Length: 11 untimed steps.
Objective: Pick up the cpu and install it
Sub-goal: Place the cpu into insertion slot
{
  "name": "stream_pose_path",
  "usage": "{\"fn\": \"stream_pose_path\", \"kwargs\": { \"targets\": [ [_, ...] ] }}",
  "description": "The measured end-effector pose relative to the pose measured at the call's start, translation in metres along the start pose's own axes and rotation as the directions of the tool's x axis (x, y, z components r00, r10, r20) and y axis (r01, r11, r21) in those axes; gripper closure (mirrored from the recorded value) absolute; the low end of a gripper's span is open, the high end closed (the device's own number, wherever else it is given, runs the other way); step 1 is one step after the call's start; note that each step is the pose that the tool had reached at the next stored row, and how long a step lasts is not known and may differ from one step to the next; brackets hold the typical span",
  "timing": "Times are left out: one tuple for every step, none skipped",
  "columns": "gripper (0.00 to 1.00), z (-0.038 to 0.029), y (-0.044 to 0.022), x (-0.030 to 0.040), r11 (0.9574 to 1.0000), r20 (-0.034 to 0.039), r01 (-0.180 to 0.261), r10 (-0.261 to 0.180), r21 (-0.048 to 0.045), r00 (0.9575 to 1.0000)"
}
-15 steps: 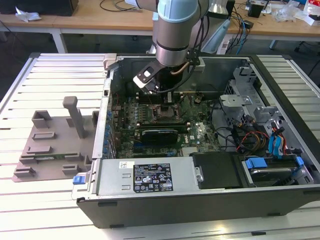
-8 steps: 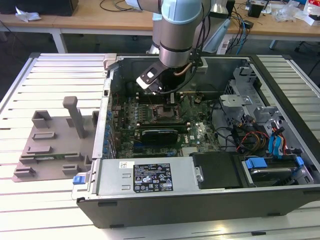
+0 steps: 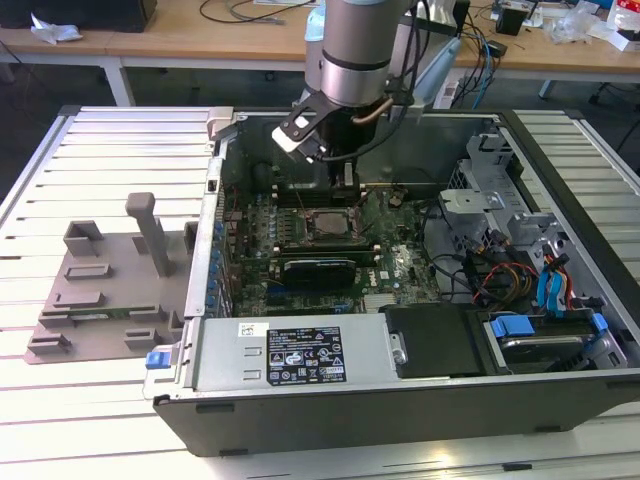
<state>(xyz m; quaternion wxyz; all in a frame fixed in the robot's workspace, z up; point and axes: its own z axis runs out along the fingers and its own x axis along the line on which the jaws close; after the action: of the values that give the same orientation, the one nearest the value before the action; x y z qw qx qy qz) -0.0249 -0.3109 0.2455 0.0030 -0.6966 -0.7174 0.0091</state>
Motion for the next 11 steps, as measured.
{"fn": "stream_pose_path", "kwargs": {
  "targets": [
    [0.89, -0.0009, 0.0, -0.0008, 1.0, 0.0024, 0.0, 0.0, 0.0001, 1.0],
    [0.89, -0.0027, -0.0001, -0.0026, 1.0, 0.0068, 0.0, 0.0, 0.0003, 1.0],
    [0.89, -0.0041, -0.0001, -0.0037, 1.0, 0.0094, 0.0, 0.0, 0.0004, 1.0],
    [0.89, -0.0081, -0.0003, -0.0066, 1.0, 0.0159, 0.0, 0.0, 0.0006, 0.9999],
    [0.89, -0.0105, -0.0004, -0.0077, 1.0, 0.0181, 0.0, 0.0, 0.0007, 0.9998],
    [0.89, -0.0129, -0.0004, -0.0083, 1.0, 0.0186, 0.0, 0.0, 0.0007, 0.9998],
    [0.89, -0.0184, -0.0006, -0.0091, 1.0, 0.0191, 0.0, 0.0, 0.0007, 0.9998],
    [0.89, -0.0246, -0.0007, -0.0094, 1.0, 0.0193, 0.0, 0.0, 0.0007, 0.9998],
    [0.89, -0.0328, -0.0008, -0.0094, 1.0, 0.0192, 0.0, 0.0, 0.0006, 0.9998],
    [0.89, -0.0372, -0.0009, -0.0095, 1.0, 0.0192, 0.0, 0.0, 0.0006, 0.9998],
    [0.89, -0.0435, -0.001, -0.0095, 1.0, 0.0193, 0.0, 0.0, 0.0007, 0.9998]
  ]
}}
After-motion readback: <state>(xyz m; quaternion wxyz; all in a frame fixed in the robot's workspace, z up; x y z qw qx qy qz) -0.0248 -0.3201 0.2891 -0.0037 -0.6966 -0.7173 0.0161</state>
